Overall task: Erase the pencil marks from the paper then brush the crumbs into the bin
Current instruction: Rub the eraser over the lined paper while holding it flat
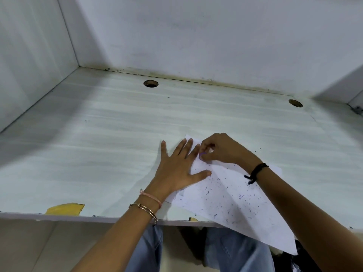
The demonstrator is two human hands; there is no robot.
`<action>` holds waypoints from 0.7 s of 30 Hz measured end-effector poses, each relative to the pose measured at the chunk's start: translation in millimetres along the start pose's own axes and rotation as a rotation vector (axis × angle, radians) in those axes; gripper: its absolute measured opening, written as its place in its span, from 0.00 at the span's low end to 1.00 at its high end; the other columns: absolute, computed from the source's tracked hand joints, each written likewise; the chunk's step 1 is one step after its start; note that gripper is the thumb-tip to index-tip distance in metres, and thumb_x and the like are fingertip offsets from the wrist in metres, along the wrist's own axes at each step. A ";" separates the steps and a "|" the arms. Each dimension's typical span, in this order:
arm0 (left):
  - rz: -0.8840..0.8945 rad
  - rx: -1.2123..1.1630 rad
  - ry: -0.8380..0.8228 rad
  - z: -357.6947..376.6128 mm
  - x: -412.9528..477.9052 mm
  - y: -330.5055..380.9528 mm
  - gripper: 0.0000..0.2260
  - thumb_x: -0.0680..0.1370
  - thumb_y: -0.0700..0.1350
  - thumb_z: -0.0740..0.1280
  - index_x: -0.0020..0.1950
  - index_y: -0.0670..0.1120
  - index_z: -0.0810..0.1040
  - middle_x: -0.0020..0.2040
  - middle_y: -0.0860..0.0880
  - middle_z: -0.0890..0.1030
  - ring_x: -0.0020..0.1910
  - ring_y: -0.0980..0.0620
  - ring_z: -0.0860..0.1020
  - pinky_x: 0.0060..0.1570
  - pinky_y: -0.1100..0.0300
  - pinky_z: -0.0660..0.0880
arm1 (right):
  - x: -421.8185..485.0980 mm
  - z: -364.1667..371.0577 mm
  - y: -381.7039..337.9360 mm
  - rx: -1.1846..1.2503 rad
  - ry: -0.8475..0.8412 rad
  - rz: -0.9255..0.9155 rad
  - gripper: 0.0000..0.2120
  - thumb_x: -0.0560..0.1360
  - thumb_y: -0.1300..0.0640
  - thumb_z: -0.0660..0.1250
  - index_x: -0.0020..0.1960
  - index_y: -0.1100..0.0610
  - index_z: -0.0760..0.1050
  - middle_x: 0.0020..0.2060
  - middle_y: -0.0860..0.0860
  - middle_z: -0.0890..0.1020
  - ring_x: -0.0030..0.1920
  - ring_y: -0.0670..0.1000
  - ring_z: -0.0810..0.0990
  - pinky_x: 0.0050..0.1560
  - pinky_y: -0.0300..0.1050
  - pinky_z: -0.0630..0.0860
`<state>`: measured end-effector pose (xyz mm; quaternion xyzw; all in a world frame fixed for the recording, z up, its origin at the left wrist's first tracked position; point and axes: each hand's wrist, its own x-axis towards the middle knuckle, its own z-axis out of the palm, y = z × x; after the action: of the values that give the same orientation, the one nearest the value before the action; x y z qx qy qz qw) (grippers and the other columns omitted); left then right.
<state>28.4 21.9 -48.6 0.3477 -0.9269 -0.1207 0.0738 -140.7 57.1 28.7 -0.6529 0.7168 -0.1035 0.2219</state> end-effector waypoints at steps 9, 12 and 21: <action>-0.006 0.006 -0.016 -1.9 -0.4 0.3 0.40 0.73 0.75 0.45 0.80 0.56 0.43 0.80 0.53 0.40 0.77 0.56 0.37 0.69 0.33 0.30 | 5.9 -3.9 1.8 0.012 0.040 0.047 0.02 0.68 0.59 0.71 0.41 0.54 0.83 0.38 0.52 0.83 0.35 0.47 0.78 0.38 0.40 0.73; 0.000 0.015 -0.004 -0.4 -0.3 -0.1 0.40 0.73 0.75 0.45 0.79 0.56 0.43 0.80 0.53 0.40 0.77 0.56 0.37 0.69 0.33 0.31 | -6.6 1.2 0.3 0.049 -0.080 0.007 0.02 0.68 0.57 0.72 0.39 0.51 0.82 0.36 0.50 0.83 0.32 0.42 0.73 0.35 0.33 0.69; -0.015 0.018 -0.009 -1.6 -0.4 1.1 0.40 0.73 0.75 0.45 0.79 0.56 0.42 0.80 0.53 0.40 0.77 0.56 0.37 0.69 0.33 0.32 | 3.3 -6.7 7.7 0.051 0.034 0.012 0.02 0.69 0.59 0.72 0.40 0.53 0.82 0.38 0.50 0.83 0.33 0.43 0.76 0.36 0.37 0.72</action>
<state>28.4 22.6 -46.8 0.3547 -0.9256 -0.1146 0.0658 -150.7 53.9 30.7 -0.6409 0.7213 -0.1317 0.2270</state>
